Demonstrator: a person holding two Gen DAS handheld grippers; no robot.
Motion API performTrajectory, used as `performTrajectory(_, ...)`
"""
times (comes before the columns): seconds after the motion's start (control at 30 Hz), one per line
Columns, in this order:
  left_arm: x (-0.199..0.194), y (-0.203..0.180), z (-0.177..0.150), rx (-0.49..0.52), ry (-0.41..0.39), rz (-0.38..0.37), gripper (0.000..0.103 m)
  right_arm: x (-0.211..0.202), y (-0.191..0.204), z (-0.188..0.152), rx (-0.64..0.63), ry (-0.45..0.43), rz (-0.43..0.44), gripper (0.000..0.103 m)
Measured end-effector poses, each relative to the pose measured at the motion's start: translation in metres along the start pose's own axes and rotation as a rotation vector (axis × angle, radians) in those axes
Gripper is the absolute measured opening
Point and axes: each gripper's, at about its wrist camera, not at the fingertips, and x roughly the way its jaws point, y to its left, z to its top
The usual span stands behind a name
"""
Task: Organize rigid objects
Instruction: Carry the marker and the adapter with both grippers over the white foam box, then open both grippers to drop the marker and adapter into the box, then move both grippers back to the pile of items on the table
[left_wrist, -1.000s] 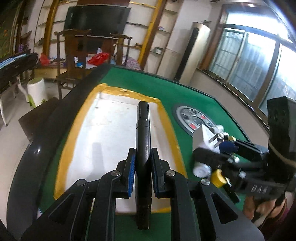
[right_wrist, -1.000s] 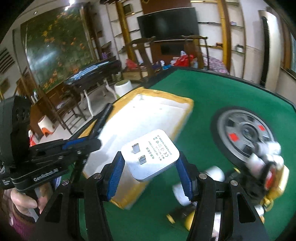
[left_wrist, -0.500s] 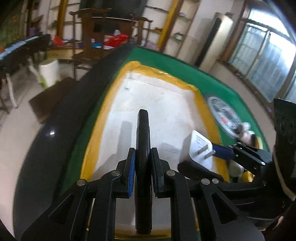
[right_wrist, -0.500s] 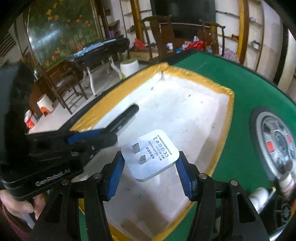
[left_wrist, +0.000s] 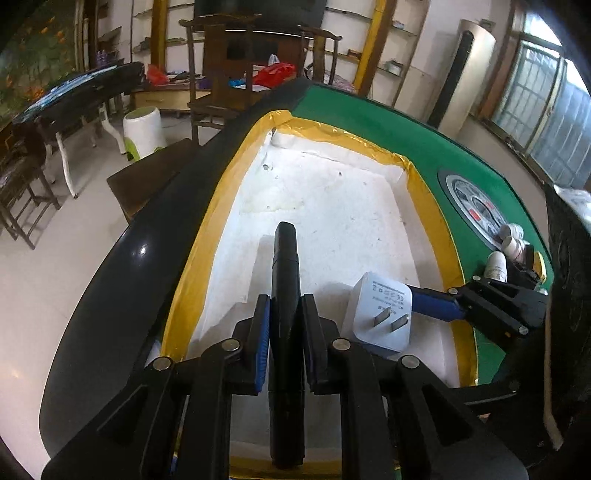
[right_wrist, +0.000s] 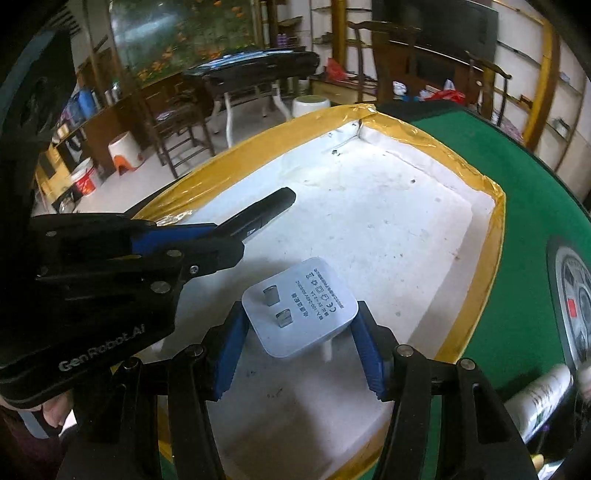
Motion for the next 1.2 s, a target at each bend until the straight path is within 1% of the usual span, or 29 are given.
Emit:
performTrajectory(0.13, 0.000, 0.002, 0.000, -0.024, -0.009, -0.012, 0.014, 0.000, 0.002, 0.000, 0.004, -0.010, -0.009, 0.054)
performTrajectory(0.23, 0.000, 0.002, -0.001, -0.020, -0.013, -0.008, 0.014, 0.000, 0.003, -0.001, 0.004, -0.020, -0.008, 0.054)
performTrajectory(0.33, 0.002, 0.002, -0.002, -0.032, 0.000, -0.011, 0.014, 0.000, 0.005, 0.000, 0.003, -0.021, -0.006, 0.054)
performTrajectory(0.5, 0.002, 0.005, -0.001, -0.038, 0.013, -0.017, 0.014, -0.001, 0.004, 0.002, 0.015, -0.021, 0.026, 0.056)
performTrajectory(0.6, 0.001, 0.006, -0.001, -0.048, 0.012, -0.025, 0.015, -0.002, 0.004, 0.001, 0.018, -0.027, 0.035, 0.059)
performTrajectory(0.67, -0.001, 0.007, -0.001, -0.055, 0.007, -0.034, 0.018, -0.004, 0.006, 0.001, 0.021, -0.036, 0.050, 0.066)
performTrajectory(0.7, -0.002, 0.007, -0.001, -0.057, 0.007, -0.040, 0.019, -0.005, 0.008, 0.000, 0.016, -0.045, 0.059, 0.072)
performTrajectory(0.77, -0.004, 0.007, -0.001, -0.062, 0.006, -0.046, 0.021, -0.008, 0.008, 0.001, 0.010, -0.056, 0.056, 0.073)
performTrajectory(0.87, -0.007, 0.004, -0.001, -0.056, 0.000, -0.044, 0.027, -0.013, 0.010, 0.001, 0.010, -0.075, 0.070, 0.073)
performTrajectory(0.9, -0.009, 0.003, -0.001, -0.052, -0.005, -0.038, 0.035, -0.015, 0.010, 0.000, 0.012, -0.080, 0.072, 0.073)
performTrajectory(0.93, -0.011, 0.002, -0.001, -0.049, -0.014, -0.032, 0.048, -0.017, 0.009, 0.000, 0.015, -0.087, 0.077, 0.073)
performTrajectory(1.0, -0.017, 0.000, -0.002, -0.050, -0.042, -0.022, 0.059, -0.022, 0.006, -0.001, 0.022, -0.100, 0.082, 0.073)
performTrajectory(1.2, -0.027, -0.001, -0.001, -0.074, -0.065, -0.058, 0.059, -0.044, -0.013, -0.008, 0.083, -0.151, 0.099, 0.073)
